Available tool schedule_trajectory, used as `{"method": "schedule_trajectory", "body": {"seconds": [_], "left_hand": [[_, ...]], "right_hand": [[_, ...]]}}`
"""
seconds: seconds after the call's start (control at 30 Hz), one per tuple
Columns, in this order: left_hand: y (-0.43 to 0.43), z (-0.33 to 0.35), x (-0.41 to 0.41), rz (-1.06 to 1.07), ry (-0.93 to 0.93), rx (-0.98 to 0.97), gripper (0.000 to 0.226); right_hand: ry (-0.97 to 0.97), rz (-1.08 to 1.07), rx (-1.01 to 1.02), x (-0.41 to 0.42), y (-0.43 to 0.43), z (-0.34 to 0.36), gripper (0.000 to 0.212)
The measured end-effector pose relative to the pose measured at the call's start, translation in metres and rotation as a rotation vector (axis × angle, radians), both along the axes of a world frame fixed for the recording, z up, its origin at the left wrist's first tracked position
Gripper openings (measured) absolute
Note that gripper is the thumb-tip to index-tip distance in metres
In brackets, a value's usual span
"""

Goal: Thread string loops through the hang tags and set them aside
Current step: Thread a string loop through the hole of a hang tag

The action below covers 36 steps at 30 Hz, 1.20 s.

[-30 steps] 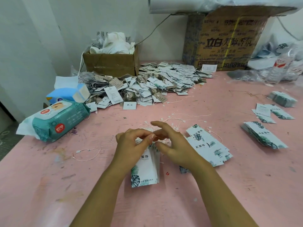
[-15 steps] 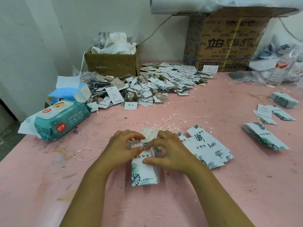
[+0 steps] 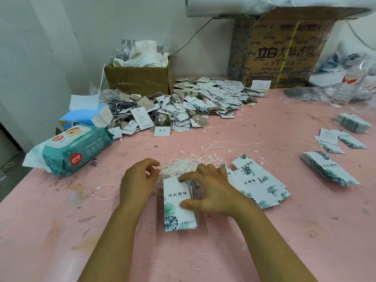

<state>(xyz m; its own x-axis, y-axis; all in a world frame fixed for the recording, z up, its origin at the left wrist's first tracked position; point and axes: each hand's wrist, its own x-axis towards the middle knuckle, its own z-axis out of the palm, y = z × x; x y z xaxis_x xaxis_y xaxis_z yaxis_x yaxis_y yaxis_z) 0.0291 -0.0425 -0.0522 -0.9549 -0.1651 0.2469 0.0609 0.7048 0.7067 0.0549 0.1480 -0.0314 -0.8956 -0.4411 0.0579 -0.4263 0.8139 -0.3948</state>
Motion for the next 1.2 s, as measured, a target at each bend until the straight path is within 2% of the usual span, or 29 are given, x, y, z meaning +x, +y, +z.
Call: {"method": "schedule_trajectory", "body": {"seconds": [0.13, 0.3, 0.43, 0.5, 0.57, 0.67, 0.8, 0.93, 1.03, 1.13, 1.2], "left_hand": [[-0.002, -0.002, 0.0, 0.034, 0.001, -0.058, 0.027], [0.0, -0.001, 0.001, 0.078, 0.003, -0.178, 0.043], [0.006, 0.006, 0.003, 0.003, -0.016, -0.13, 0.048], [0.009, 0.008, 0.006, -0.095, -0.01, -0.073, 0.038], [0.012, 0.01, 0.009, -0.199, -0.001, -0.054, 0.014], [0.015, 0.013, 0.013, -0.289, -0.004, -0.087, 0.021], [0.019, 0.018, 0.017, -0.284, 0.015, 0.016, 0.017], [0.018, 0.021, 0.017, -0.268, -0.051, 0.205, 0.02], [0.018, 0.023, 0.017, -0.325, -0.095, 0.323, 0.011], [0.021, 0.022, 0.018, -0.356, -0.066, 0.379, 0.013], [0.022, 0.022, 0.018, -0.369, -0.058, 0.387, 0.016]], "right_hand": [[-0.028, -0.015, 0.07, -0.001, 0.002, -0.004, 0.089], [-0.014, -0.019, 0.042, -0.004, 0.003, -0.005, 0.079], [0.012, -0.039, 0.006, -0.004, 0.004, -0.003, 0.074], [0.029, -0.04, -0.018, -0.004, 0.003, -0.003, 0.074], [0.054, -0.04, -0.05, -0.003, 0.002, -0.002, 0.073], [0.096, -0.039, -0.114, -0.002, 0.002, 0.0, 0.072], [0.201, -0.101, -0.213, -0.002, 0.004, 0.004, 0.056], [0.395, -0.327, -0.36, -0.003, 0.016, 0.011, 0.027], [0.398, -0.463, -0.178, -0.007, 0.033, 0.013, 0.03], [0.192, -0.576, 0.076, -0.009, 0.044, 0.011, 0.04], [0.071, -0.609, 0.152, -0.008, 0.046, 0.008, 0.045]]}}
